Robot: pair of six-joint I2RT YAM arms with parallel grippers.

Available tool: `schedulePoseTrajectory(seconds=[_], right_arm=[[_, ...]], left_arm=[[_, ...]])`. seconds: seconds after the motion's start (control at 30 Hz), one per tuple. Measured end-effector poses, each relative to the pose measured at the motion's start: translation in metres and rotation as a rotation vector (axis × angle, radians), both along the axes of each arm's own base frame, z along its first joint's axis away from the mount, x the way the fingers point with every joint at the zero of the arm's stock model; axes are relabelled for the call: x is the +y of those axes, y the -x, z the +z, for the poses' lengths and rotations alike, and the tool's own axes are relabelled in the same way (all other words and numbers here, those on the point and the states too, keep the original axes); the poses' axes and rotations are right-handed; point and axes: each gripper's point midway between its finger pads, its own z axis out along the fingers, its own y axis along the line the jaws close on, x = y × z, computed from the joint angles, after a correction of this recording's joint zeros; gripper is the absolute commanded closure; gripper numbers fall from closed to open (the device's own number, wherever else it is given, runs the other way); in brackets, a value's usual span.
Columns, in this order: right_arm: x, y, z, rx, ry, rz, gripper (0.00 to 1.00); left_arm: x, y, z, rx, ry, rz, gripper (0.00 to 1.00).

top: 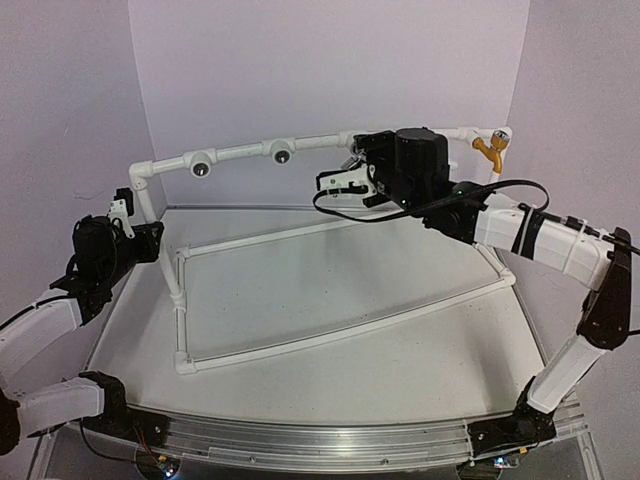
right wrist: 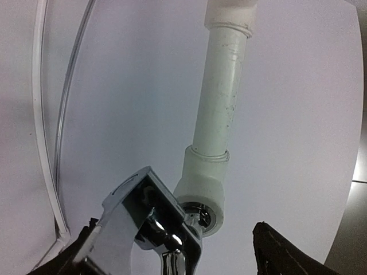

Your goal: Install the water faucets

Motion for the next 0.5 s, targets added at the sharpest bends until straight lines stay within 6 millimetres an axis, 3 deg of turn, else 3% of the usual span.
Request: schedulePoseTrajectory(seconds=[0.3,0.4,0.5], right_arm=[[0.006,-0.018,-0.002,-0.085,-0.041,-0.108,0.91],[0.006,-0.018,0.003,-0.103,-0.101,-0.145,1.00],[0.006,-0.018,0.002,-0.099,-0.166,-0.179,1.00]], left_arm=[[0.000,0.000,0.001,0.001,0.000,0.001,1.00],[0.001,-0.001,0.001,0.002,0.004,0.007,1.00],[0.001,-0.001,0.001,0.003,0.006,0.011,1.00]])
